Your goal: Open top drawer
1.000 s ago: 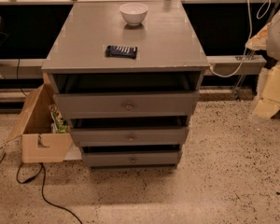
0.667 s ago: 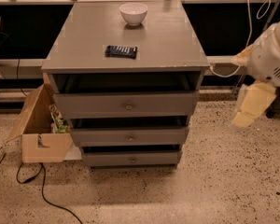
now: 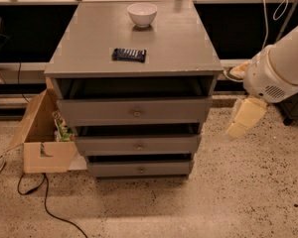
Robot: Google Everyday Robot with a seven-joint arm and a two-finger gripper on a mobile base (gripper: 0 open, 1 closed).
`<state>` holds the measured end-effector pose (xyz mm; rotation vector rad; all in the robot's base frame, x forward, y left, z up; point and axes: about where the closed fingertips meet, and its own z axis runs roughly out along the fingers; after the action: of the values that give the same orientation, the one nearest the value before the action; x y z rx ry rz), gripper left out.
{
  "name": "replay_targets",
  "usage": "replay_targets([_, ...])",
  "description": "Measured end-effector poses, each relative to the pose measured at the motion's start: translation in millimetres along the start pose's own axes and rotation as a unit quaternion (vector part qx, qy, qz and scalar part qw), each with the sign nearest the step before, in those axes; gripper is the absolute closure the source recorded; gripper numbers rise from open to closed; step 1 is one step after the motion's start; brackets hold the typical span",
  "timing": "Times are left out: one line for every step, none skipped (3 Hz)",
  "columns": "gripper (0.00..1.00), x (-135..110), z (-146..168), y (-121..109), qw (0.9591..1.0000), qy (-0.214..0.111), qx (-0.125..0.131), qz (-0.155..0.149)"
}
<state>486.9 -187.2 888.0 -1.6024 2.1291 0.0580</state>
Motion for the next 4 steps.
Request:
replay_targets([0.00, 3, 38, -2, 0.9996, -0.001, -0.011, -0.027])
replay_targets([0.00, 5, 94, -6, 0.9968, -0.010, -0.025, -0.075])
replay_targets([0.00, 0, 141, -12, 0.9929, -0.008, -0.032, -0.115])
replay_targets([0.00, -6, 183, -30, 0.9902, -0.010, -0.031, -0.136])
